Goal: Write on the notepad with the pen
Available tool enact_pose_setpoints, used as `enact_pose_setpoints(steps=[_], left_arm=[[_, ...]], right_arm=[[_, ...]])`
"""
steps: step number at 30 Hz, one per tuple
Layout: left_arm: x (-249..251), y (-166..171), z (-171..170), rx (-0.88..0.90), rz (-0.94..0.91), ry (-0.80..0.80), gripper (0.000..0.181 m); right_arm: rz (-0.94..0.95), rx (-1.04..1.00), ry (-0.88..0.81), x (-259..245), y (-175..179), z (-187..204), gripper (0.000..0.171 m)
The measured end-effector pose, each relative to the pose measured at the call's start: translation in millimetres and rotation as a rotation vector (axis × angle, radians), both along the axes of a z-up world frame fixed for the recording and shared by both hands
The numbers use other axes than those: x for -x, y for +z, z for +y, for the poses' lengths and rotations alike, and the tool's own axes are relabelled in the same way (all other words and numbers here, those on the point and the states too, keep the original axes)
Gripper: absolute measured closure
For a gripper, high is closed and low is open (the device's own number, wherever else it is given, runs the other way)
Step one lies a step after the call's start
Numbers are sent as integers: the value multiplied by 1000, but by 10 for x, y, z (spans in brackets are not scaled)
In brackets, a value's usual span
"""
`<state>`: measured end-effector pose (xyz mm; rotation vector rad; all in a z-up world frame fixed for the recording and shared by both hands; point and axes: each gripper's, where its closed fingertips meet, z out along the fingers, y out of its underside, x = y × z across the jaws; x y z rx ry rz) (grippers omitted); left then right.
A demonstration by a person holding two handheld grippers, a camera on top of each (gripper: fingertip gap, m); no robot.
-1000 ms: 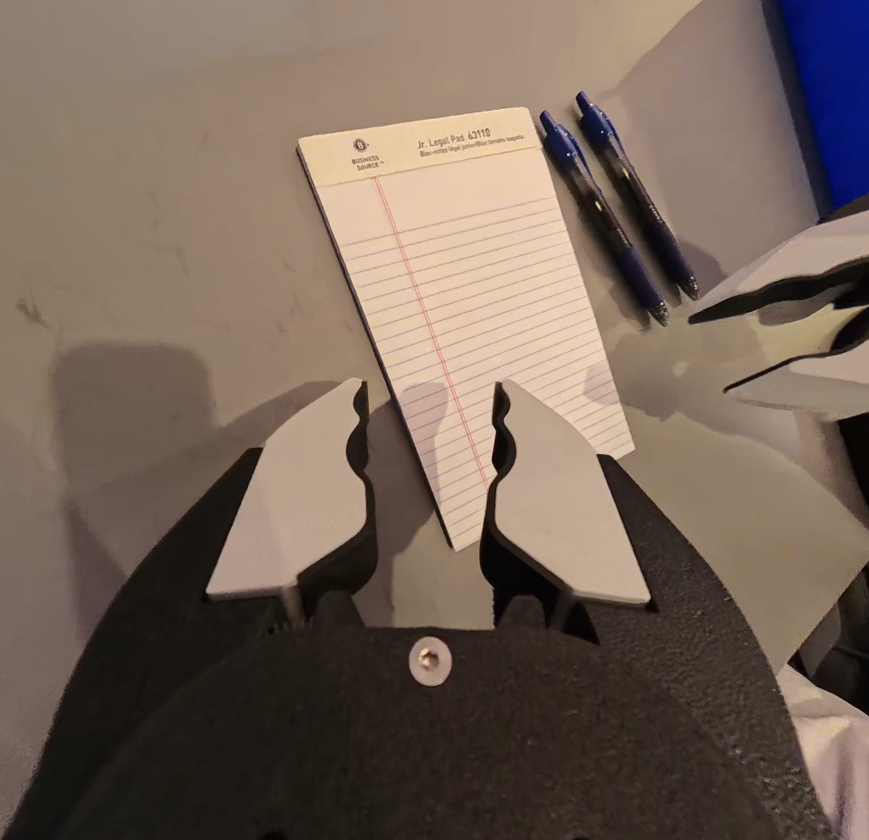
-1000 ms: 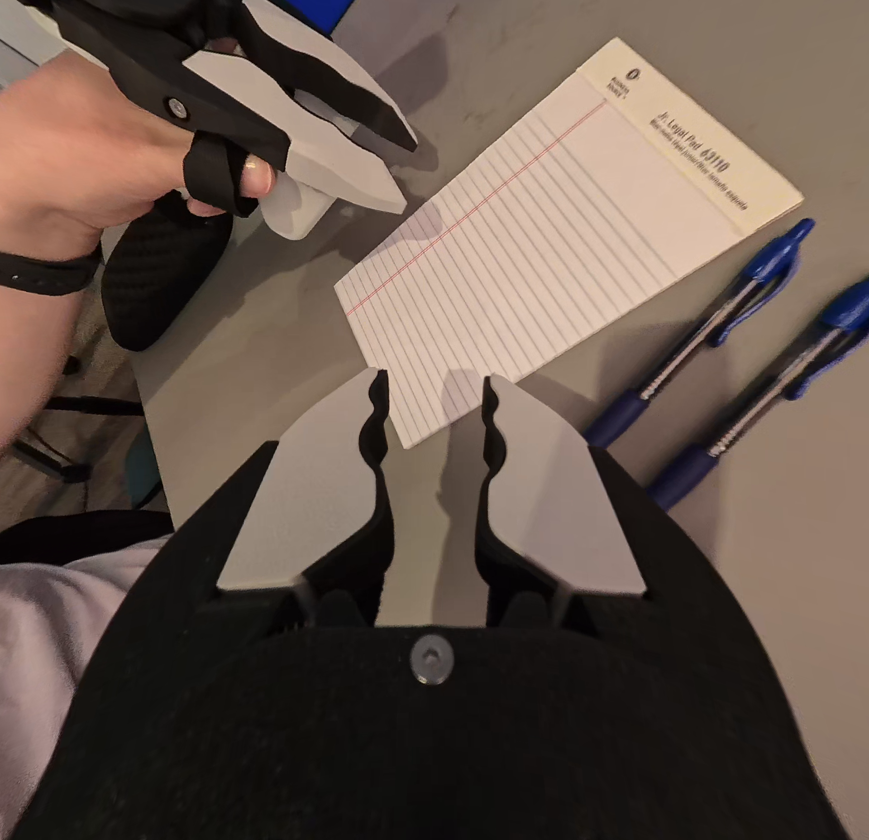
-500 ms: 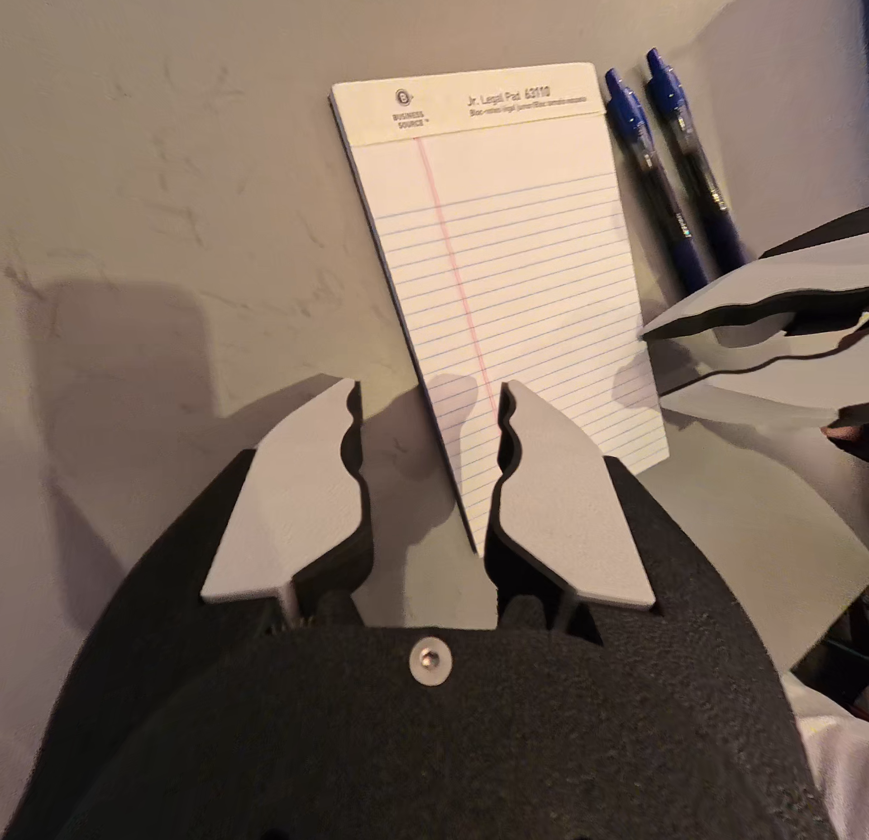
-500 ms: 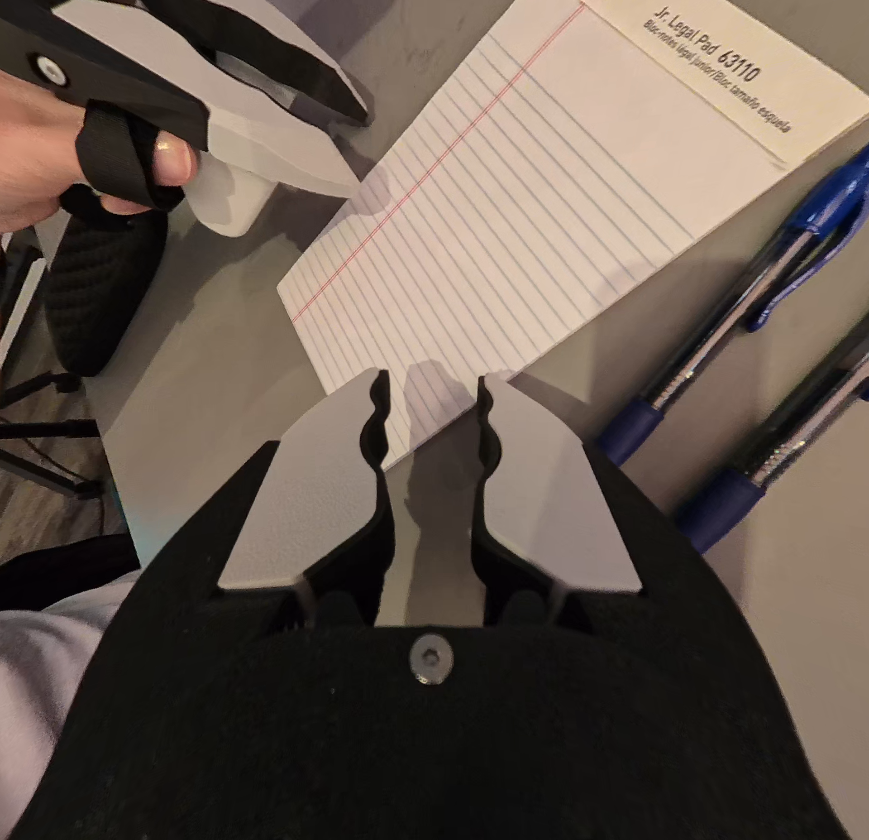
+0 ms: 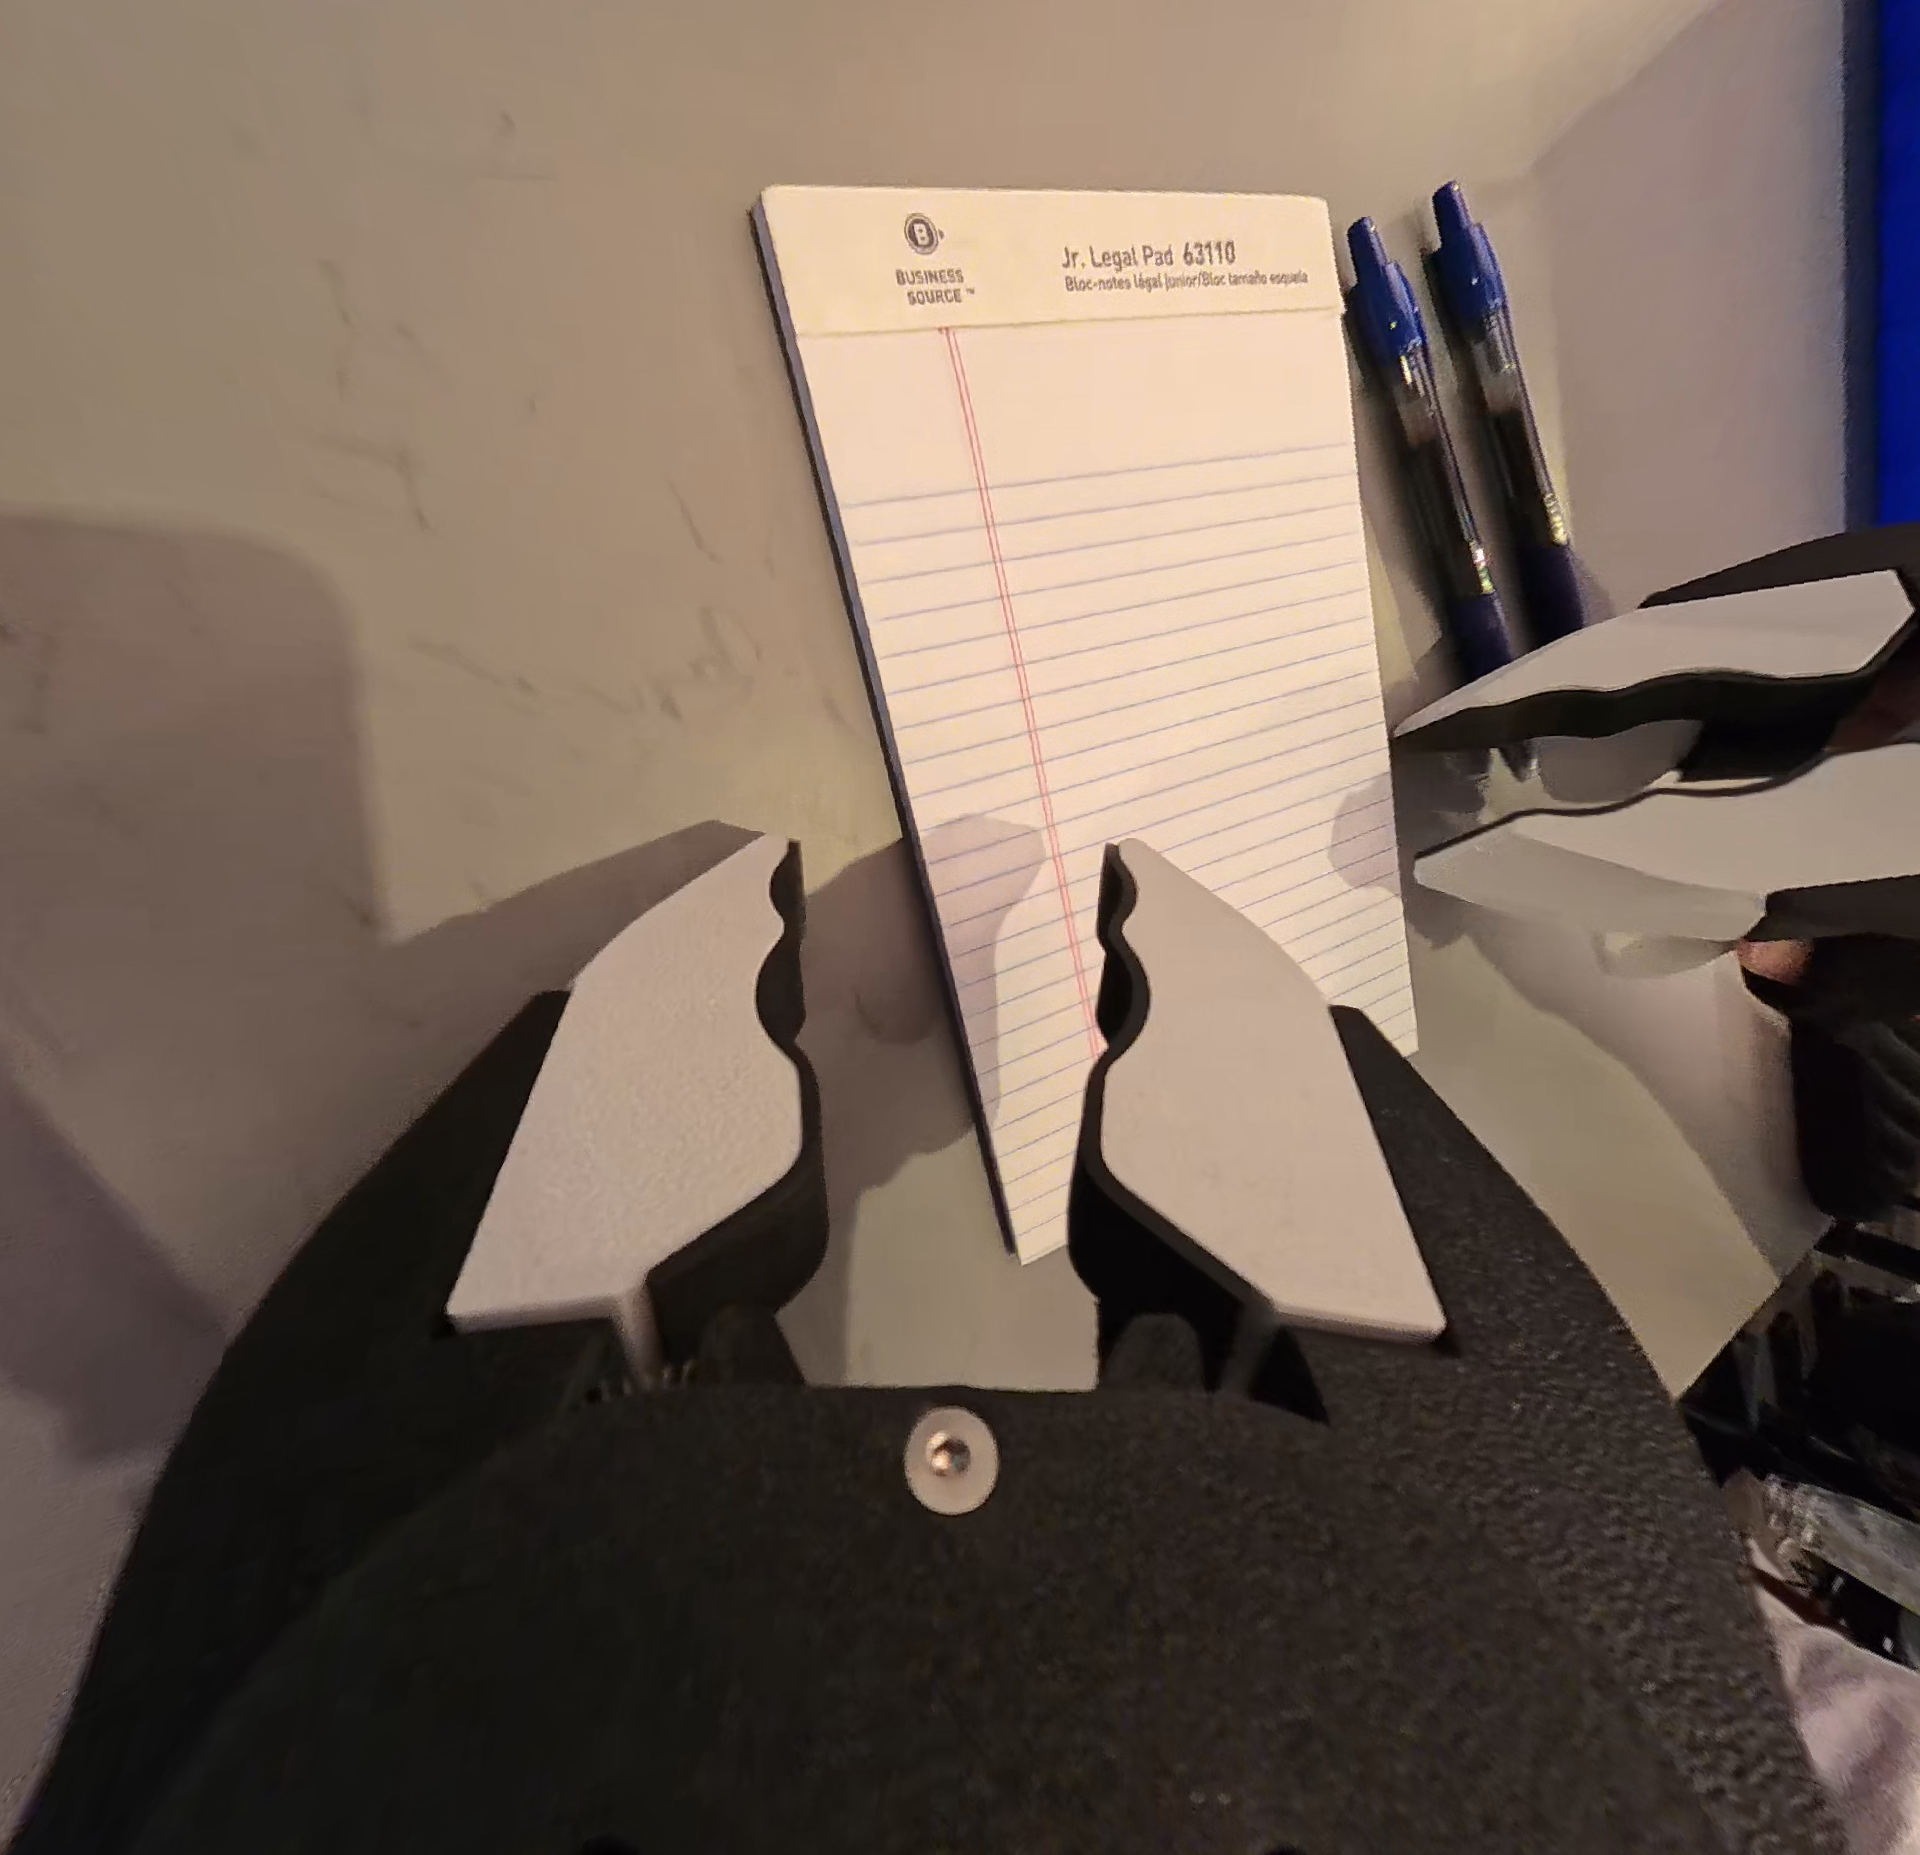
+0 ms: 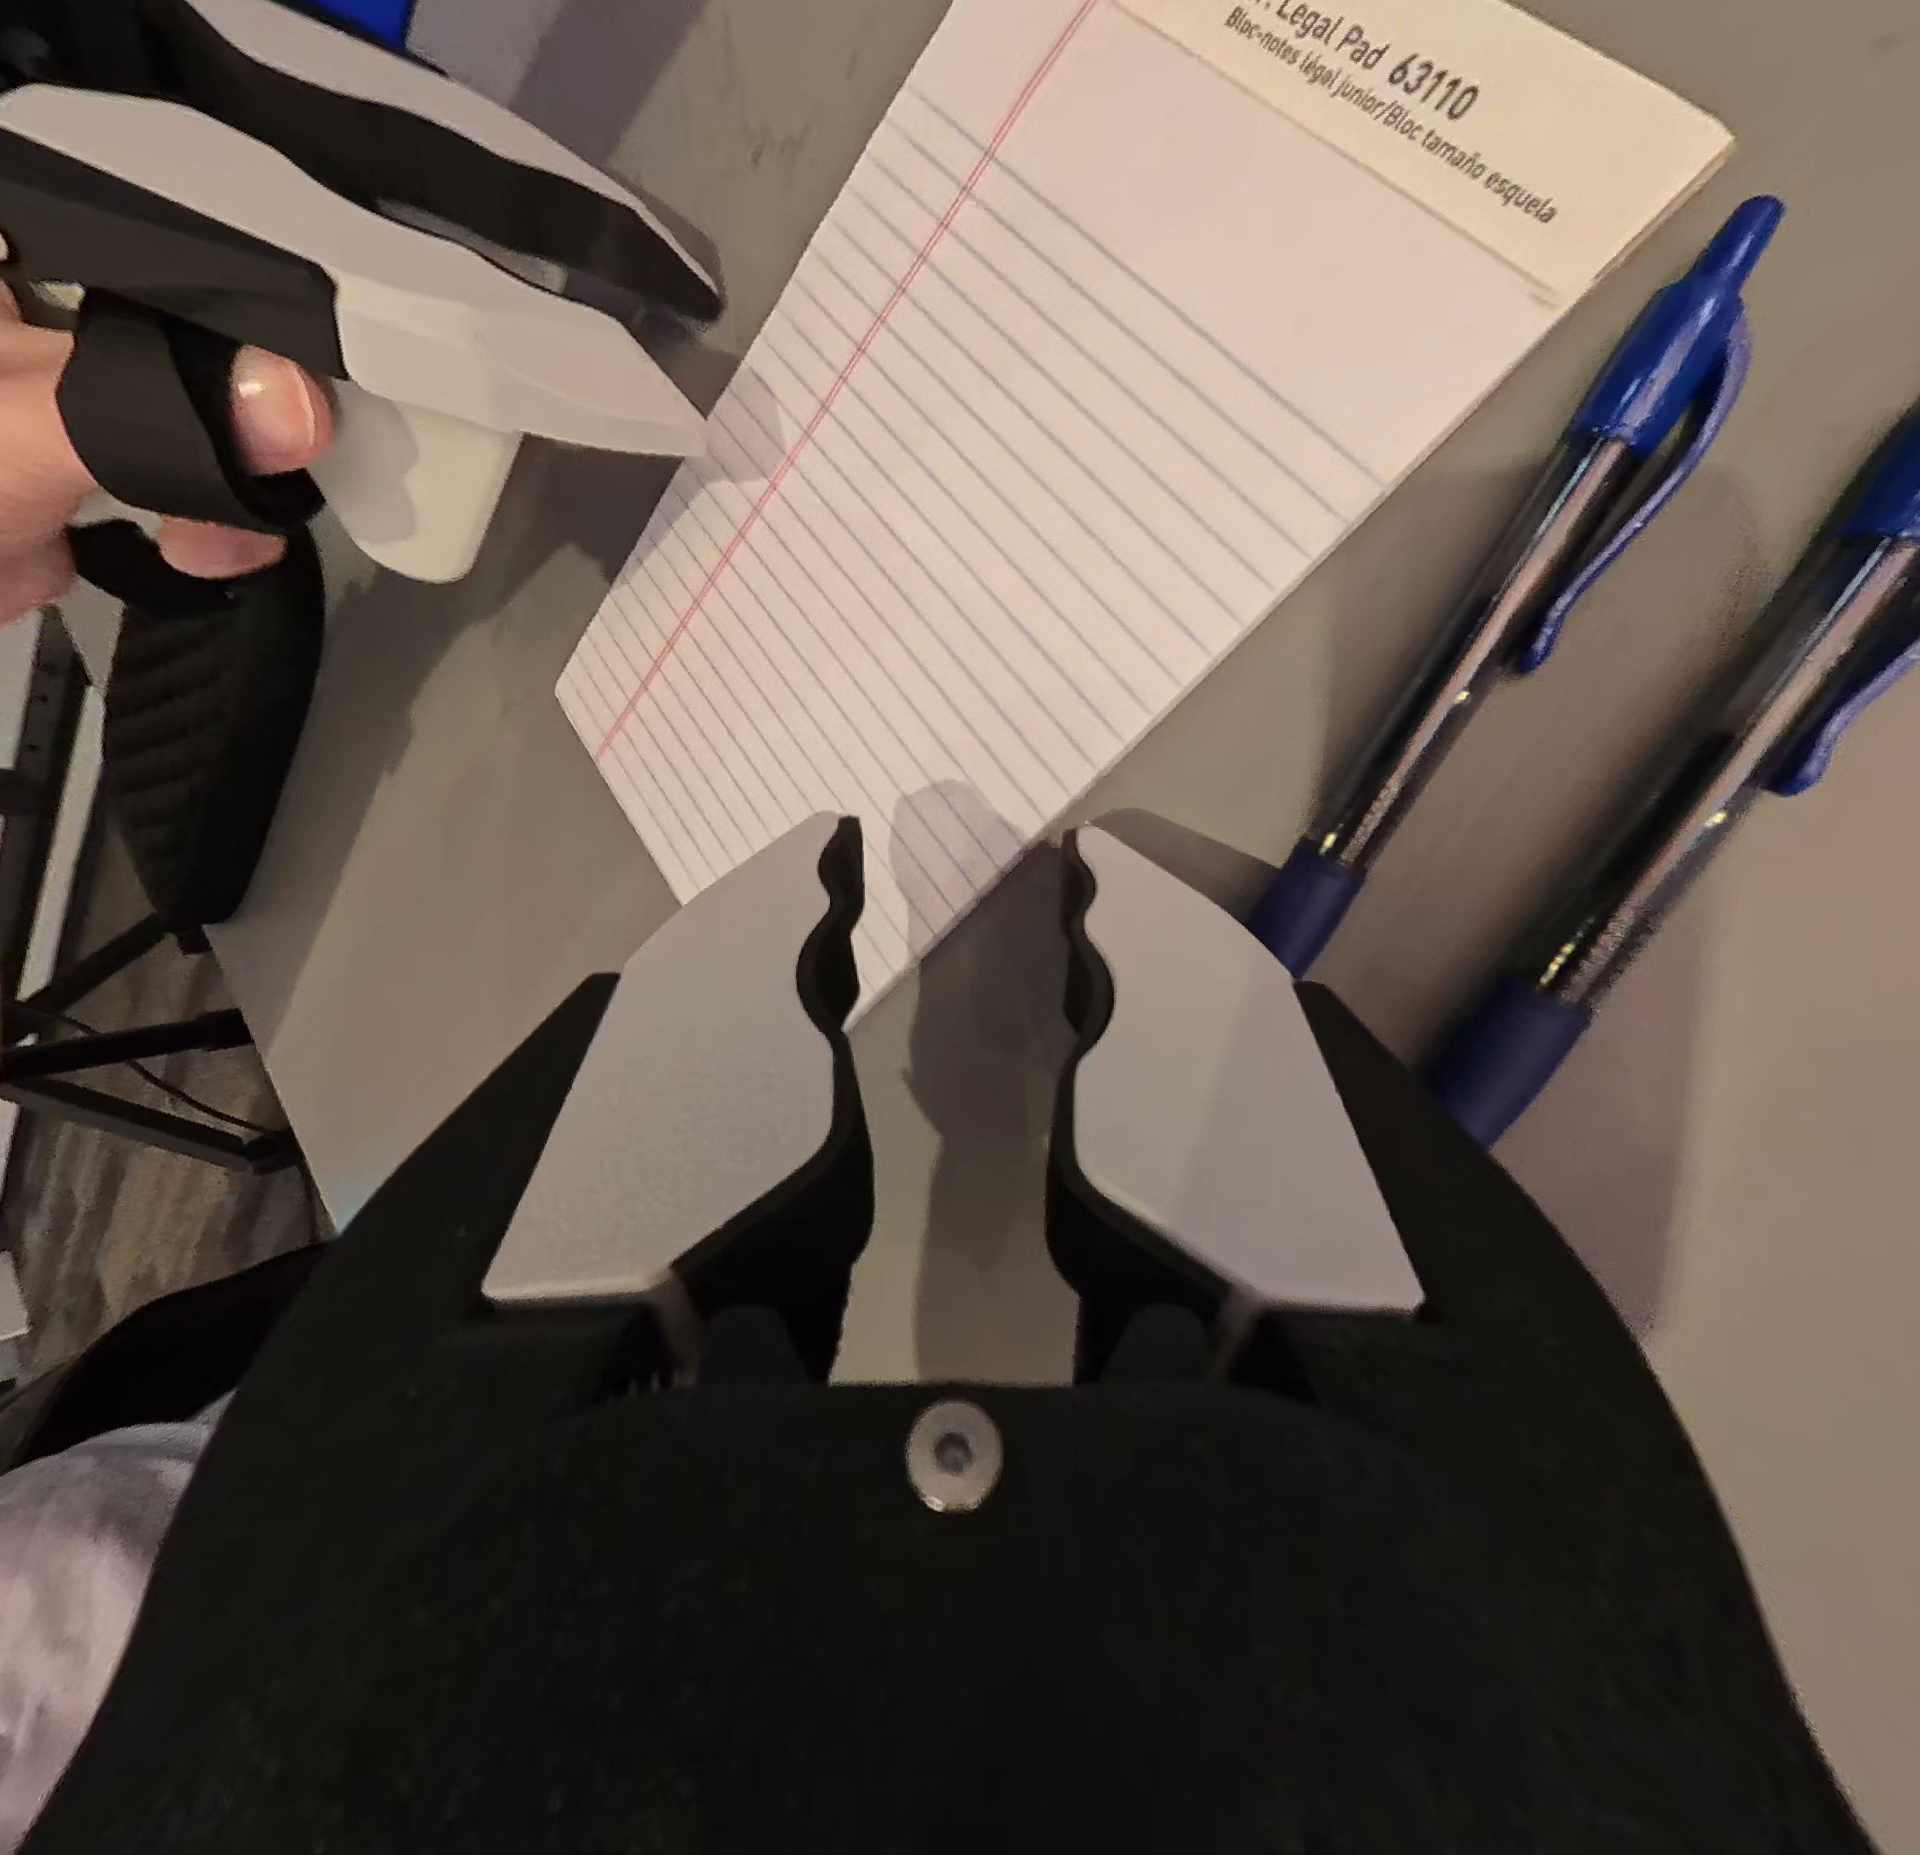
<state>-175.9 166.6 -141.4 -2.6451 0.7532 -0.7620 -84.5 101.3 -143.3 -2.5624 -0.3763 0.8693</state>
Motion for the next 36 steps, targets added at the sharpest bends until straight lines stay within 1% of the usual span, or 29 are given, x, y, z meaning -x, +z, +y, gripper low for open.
enact_pose_setpoints(steps=[7, 17, 20, 25, 27, 30, 36], left_arm=[[-137, 28, -15, 70, -115, 34, 131], [-145, 48, 22, 59, -169, 72, 132], [-153, 114, 32, 41, -204, 84, 133], [-190, 301, 28, 28, -323, 117, 139], [-154, 257, 7, 19, -295, 110, 139], [-91, 103, -47, 45, -242, 102, 136], [-54, 112, -44, 76, -341, 155, 142]], right_arm=[[102, 14, -49, 35, 4, 78, 143], [164, -27, -81, 11, 2, 104, 146], [163, -36, -76, 16, 7, 102, 145], [139, -51, -60, 28, 7, 95, 142], [143, -49, -59, 28, 8, 95, 142], [159, -38, -59, 35, 17, 92, 139], [240, -8, -83, 69, 71, 87, 130]])
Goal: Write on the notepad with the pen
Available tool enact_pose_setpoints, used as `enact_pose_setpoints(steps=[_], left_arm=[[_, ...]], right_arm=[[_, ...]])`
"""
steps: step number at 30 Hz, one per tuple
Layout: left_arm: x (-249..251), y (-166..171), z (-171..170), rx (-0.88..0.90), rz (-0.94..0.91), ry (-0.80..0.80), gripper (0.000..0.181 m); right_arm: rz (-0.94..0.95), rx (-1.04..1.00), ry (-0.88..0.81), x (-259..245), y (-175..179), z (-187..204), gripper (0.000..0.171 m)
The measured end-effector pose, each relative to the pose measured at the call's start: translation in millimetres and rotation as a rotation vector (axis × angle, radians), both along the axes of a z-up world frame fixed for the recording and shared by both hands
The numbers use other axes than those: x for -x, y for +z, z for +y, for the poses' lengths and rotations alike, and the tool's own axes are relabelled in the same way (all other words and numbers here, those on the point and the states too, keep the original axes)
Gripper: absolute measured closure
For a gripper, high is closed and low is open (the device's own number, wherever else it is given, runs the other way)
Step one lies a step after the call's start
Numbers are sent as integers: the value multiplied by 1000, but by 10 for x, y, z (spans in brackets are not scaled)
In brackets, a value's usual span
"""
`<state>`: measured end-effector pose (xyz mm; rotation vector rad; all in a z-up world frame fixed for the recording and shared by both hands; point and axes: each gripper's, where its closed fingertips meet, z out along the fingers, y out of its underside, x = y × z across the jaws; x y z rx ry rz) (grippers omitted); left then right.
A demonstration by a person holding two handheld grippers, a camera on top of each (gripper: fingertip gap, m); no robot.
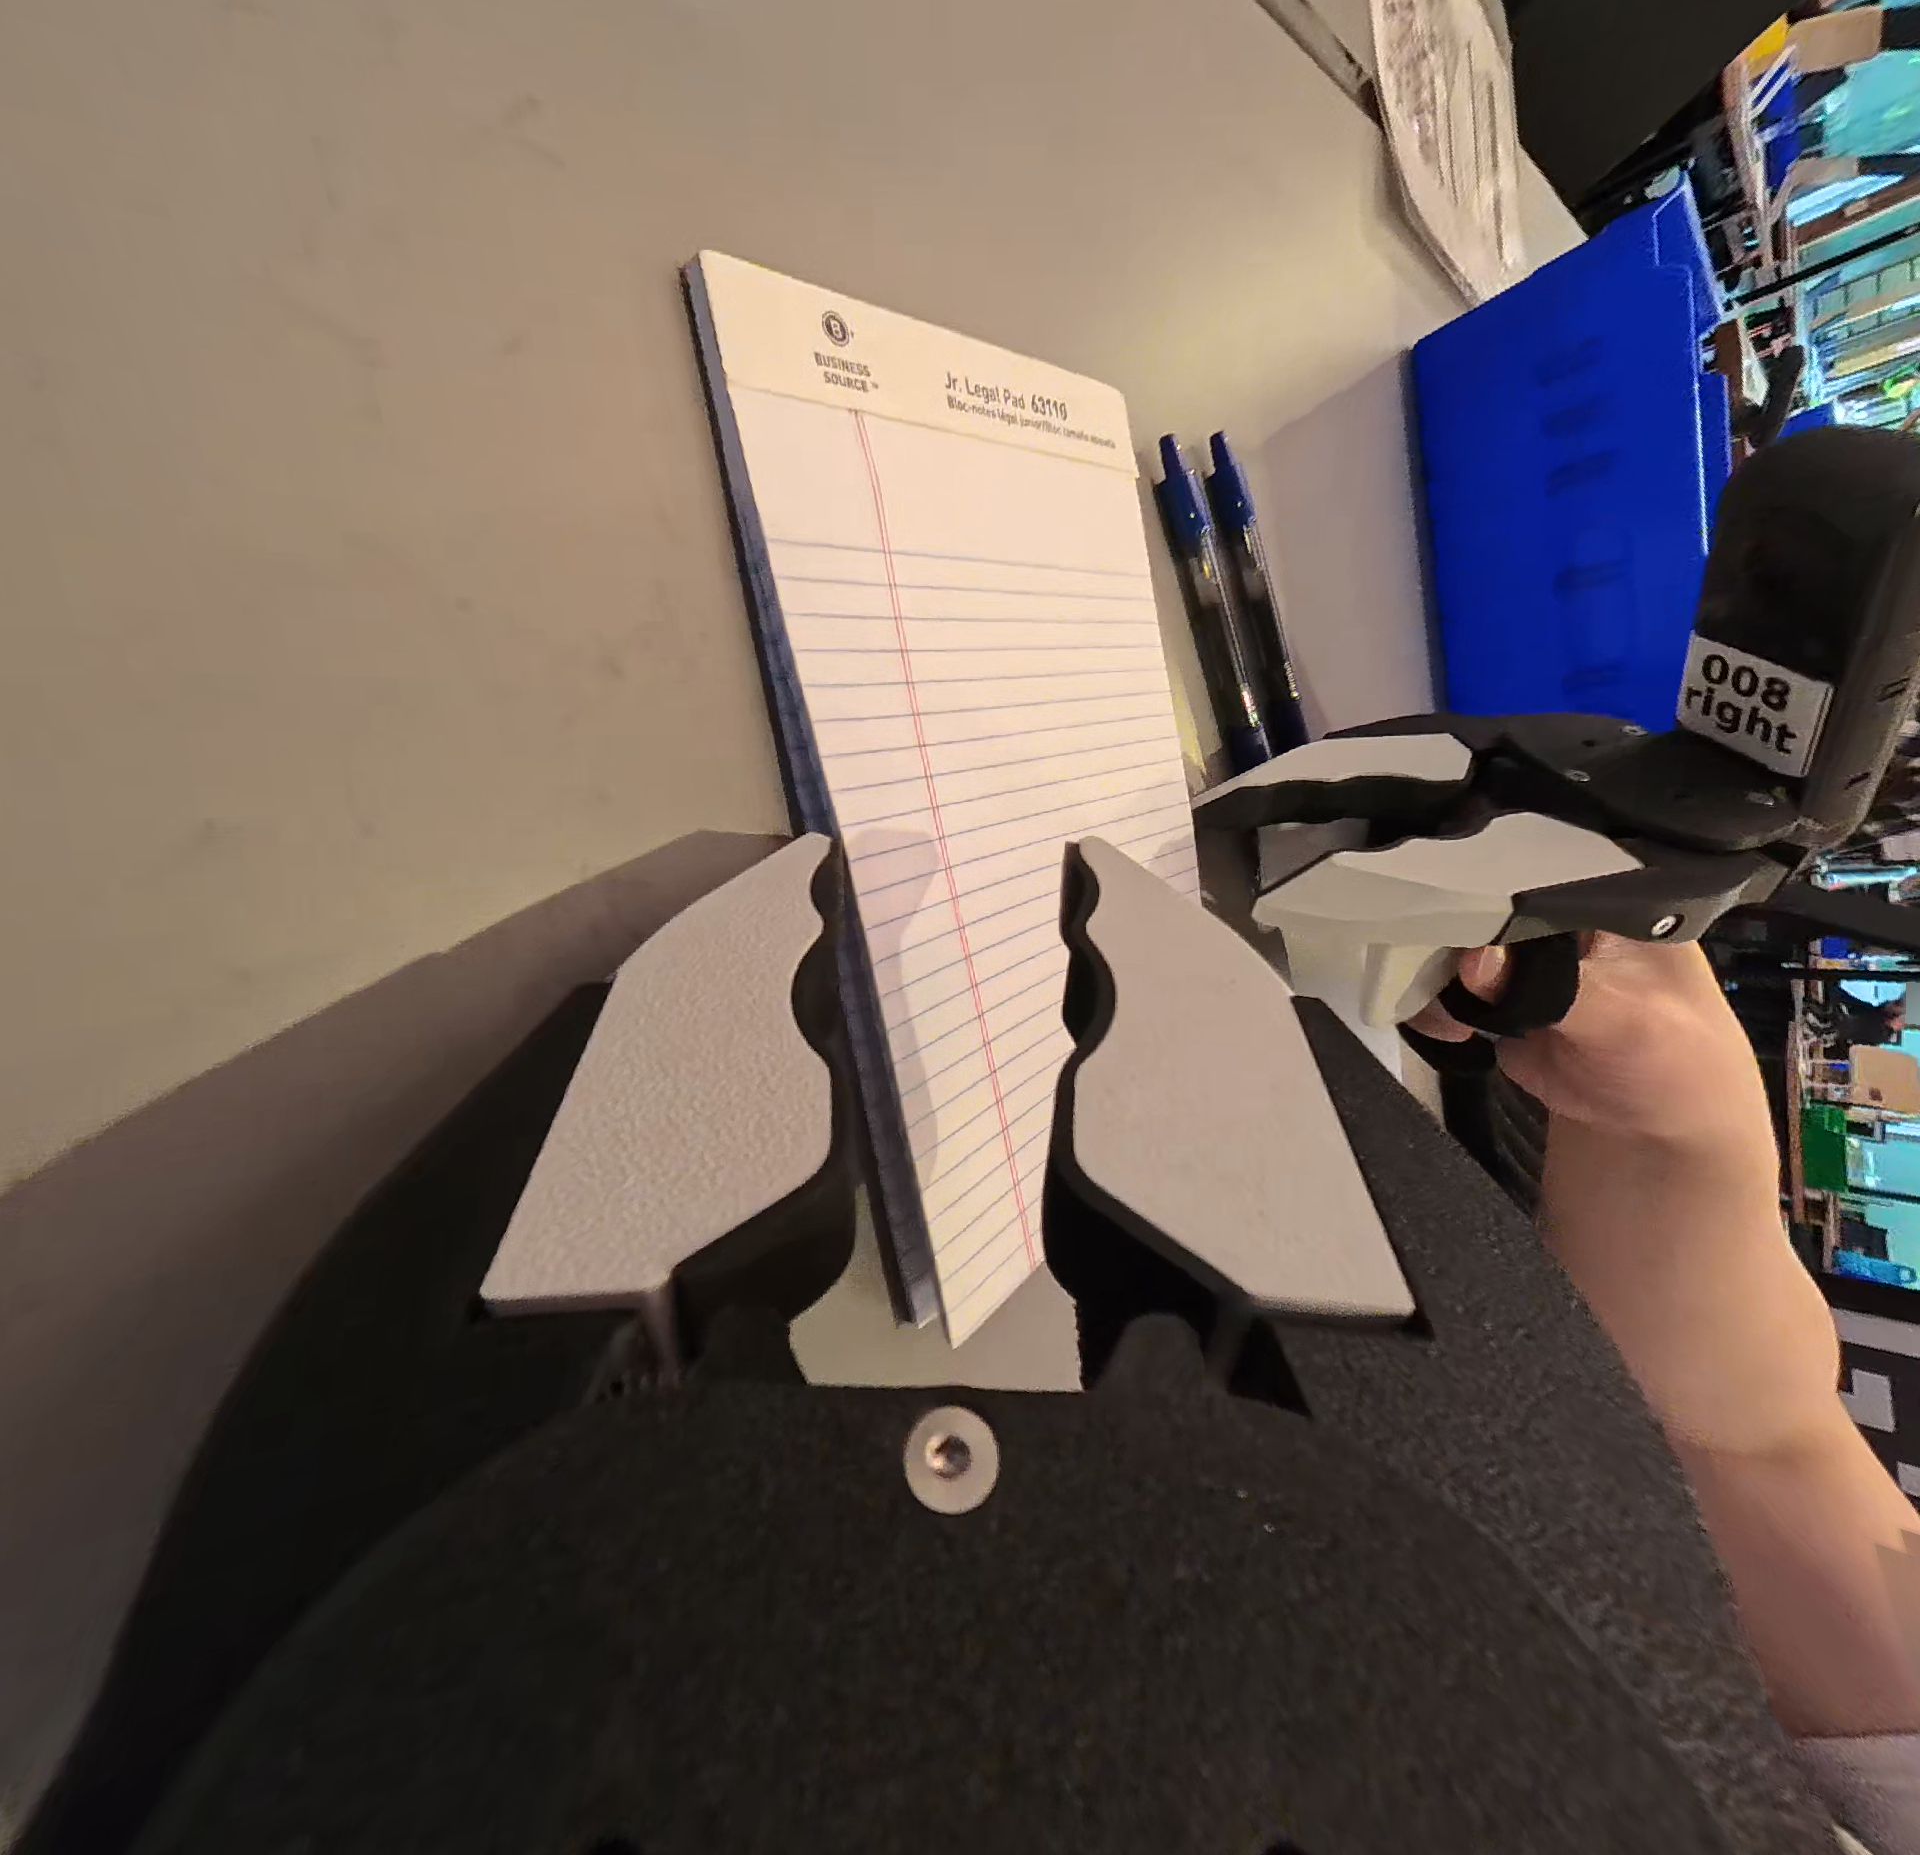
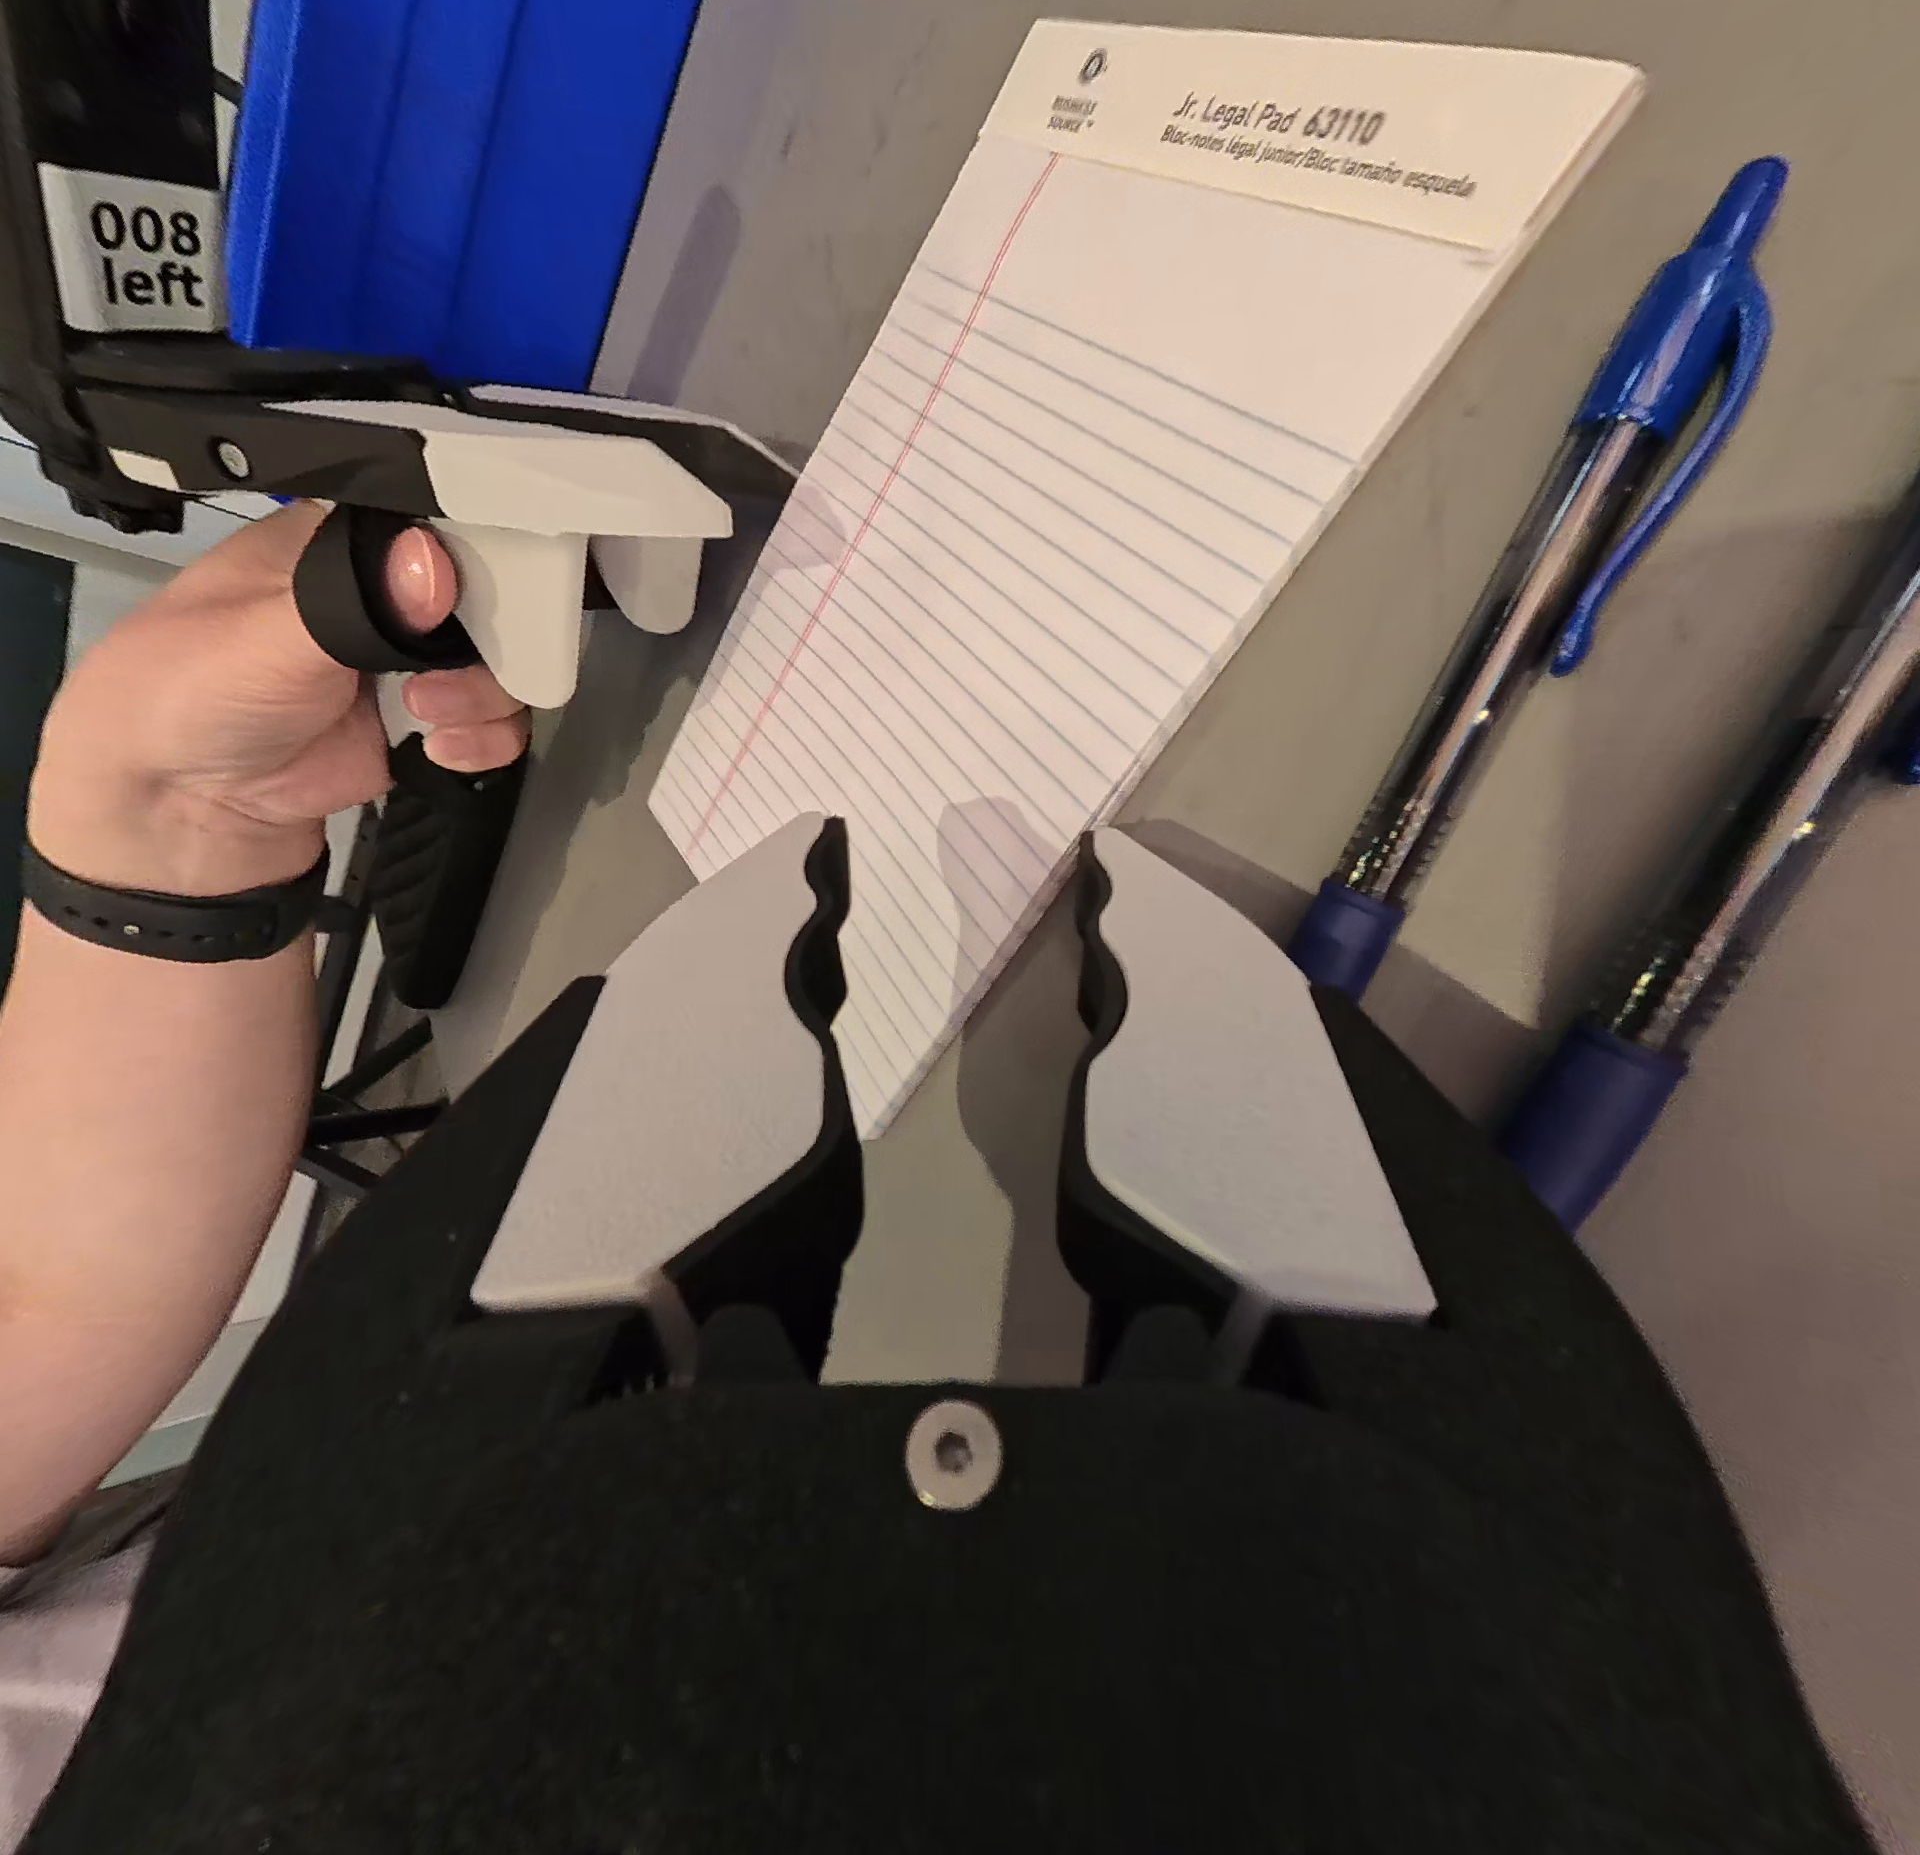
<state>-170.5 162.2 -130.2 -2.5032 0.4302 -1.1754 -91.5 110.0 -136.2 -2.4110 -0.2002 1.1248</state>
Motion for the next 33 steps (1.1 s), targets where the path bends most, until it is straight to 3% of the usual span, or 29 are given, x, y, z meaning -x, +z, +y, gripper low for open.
enact_pose_setpoints(steps=[5, 11, 16, 20, 25, 33], left_arm=[[55, -28, -4, -34, 74, -31, 146], [63, -18, -25, -195, 264, -112, 147], [7, 45, -279, -340, 375, -212, 145], [-152, 80, -672, -367, 354, -327, 150], [-194, -56, -885, -374, 375, -402, 167], [-111, -177, -795, -396, 381, -398, 174]], right_arm=[[85, 7, -25, 8, 74, 31, 134], [61, 34, 21, 42, 42, -7, 133], [-69, -50, 161, -102, 312, 134, 134], [-89, -84, 415, -135, 537, 414, 129], [-173, -5, 581, -259, 303, 759, 120], [-298, -104, 783, -260, 107, 1086, 116]])
